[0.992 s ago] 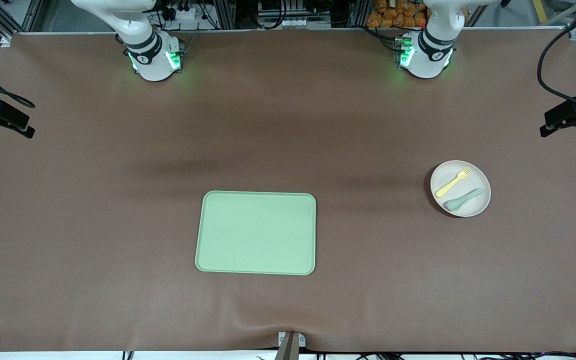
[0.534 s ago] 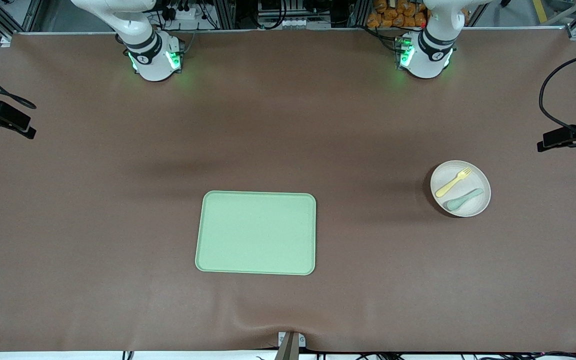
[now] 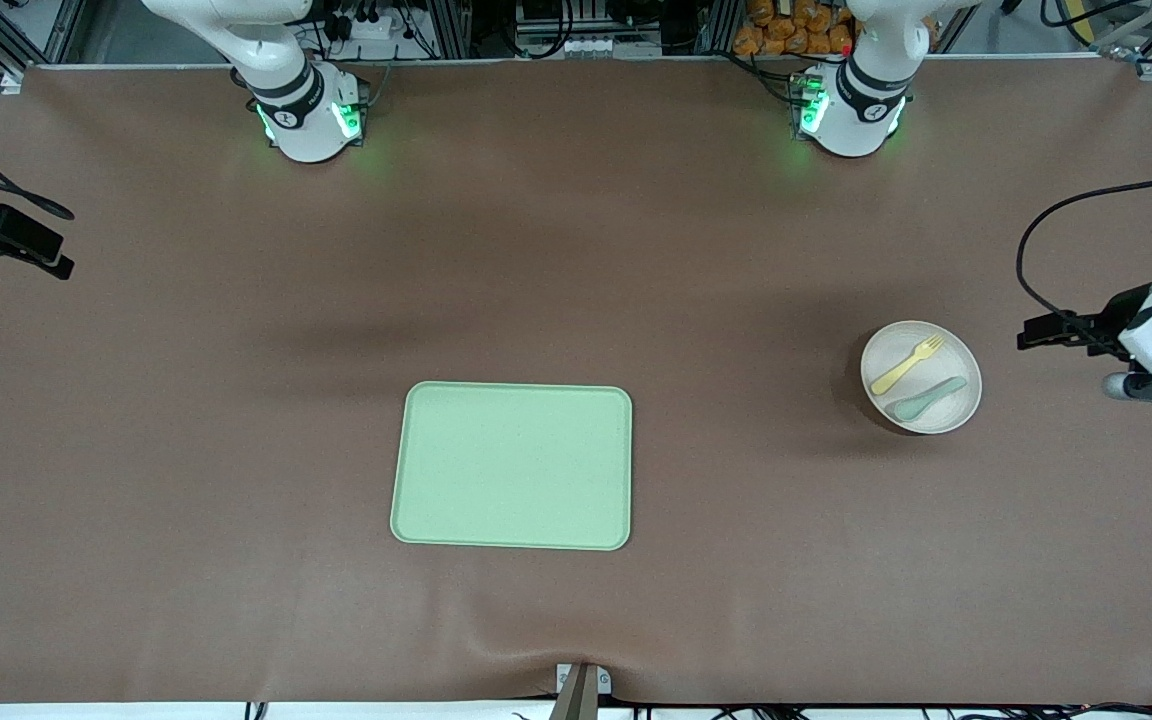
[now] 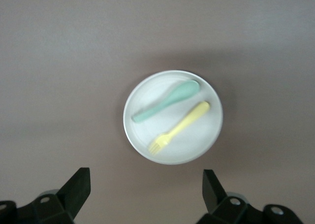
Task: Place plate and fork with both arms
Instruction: 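Reach the left gripper down to the white plate's rim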
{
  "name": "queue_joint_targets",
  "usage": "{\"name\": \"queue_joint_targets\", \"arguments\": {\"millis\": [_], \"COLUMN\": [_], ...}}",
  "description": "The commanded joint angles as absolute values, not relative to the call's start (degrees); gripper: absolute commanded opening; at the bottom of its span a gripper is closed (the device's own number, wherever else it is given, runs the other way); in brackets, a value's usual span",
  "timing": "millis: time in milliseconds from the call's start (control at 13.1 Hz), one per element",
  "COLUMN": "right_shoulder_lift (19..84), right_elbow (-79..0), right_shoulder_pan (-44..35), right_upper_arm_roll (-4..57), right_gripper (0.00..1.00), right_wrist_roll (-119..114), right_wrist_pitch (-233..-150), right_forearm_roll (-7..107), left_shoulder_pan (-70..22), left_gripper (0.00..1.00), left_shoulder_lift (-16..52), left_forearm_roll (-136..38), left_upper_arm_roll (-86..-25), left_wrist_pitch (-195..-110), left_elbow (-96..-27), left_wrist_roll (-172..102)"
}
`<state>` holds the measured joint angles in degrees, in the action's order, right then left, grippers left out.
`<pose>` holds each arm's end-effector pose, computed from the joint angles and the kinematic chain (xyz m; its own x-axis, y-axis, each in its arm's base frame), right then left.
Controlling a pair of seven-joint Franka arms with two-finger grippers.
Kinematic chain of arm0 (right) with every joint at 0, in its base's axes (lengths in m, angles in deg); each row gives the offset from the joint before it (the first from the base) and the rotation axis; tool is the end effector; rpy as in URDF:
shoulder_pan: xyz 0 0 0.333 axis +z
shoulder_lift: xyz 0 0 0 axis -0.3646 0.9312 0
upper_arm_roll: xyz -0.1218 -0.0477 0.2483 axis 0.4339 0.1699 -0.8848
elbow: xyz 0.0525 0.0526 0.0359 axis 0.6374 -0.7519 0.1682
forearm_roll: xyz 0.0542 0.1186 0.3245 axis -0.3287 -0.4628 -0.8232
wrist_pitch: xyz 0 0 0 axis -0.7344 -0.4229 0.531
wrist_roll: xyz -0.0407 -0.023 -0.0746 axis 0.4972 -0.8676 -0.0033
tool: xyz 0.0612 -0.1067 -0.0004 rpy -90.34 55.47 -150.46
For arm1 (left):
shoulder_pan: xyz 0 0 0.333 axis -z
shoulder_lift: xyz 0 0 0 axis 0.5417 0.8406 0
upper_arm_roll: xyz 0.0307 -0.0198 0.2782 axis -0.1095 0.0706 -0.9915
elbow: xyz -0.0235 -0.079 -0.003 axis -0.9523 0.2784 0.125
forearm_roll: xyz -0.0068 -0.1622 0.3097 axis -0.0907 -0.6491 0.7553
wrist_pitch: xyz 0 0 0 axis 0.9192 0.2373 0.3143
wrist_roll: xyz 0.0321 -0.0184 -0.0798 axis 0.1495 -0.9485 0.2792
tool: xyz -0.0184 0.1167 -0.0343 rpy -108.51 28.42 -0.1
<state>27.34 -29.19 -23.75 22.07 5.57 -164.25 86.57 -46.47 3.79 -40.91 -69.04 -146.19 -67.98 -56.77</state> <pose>0.5046 -0.0290 0.5838 0.9938 -0.1113 -0.0016 -0.1113 -0.9938 0.0010 0.5406 0.0861 0.3755 0.9885 -0.1068 -0.1071 -0.1000 -0.9928 0.0665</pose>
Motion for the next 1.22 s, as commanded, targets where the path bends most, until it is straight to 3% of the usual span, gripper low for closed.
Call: {"name": "queue_joint_targets", "arguments": {"millis": [0, 382, 763, 1145], "right_shoulder_lift": [27.86, 27.86, 27.86, 27.86], "right_elbow": [-28.19, -28.19, -28.19, -28.19], "right_shoulder_pan": [-24.37, -24.46, -24.54, -24.54], "right_upper_arm_roll": [21.69, 21.69, 21.69, 21.69], "right_gripper": [1.00, 1.00, 1.00, 1.00], "right_wrist_roll": [5.97, 5.97, 5.97, 5.97], "right_wrist_pitch": [-163.60, -163.60, -163.51, -163.51], "right_forearm_roll": [85.72, 85.72, 85.64, 85.64], "left_shoulder_pan": [-48.88, -48.97, -46.70, -45.28], "left_gripper": [1.00, 1.00, 1.00, 1.00], "left_shoulder_lift": [5.15, 13.94, 27.12, 29.60], "left_forearm_roll": [-41.23, -40.62, -36.77, -34.21], "left_upper_arm_roll": [-68.71, -68.71, -68.27, -68.27], "left_wrist_pitch": [-154.24, -158.29, -159.79, -161.47], "left_elbow": [-73.05, -69.46, -57.69, -57.23], "left_wrist_roll": [-64.09, -78.68, -87.15, -87.15]}}
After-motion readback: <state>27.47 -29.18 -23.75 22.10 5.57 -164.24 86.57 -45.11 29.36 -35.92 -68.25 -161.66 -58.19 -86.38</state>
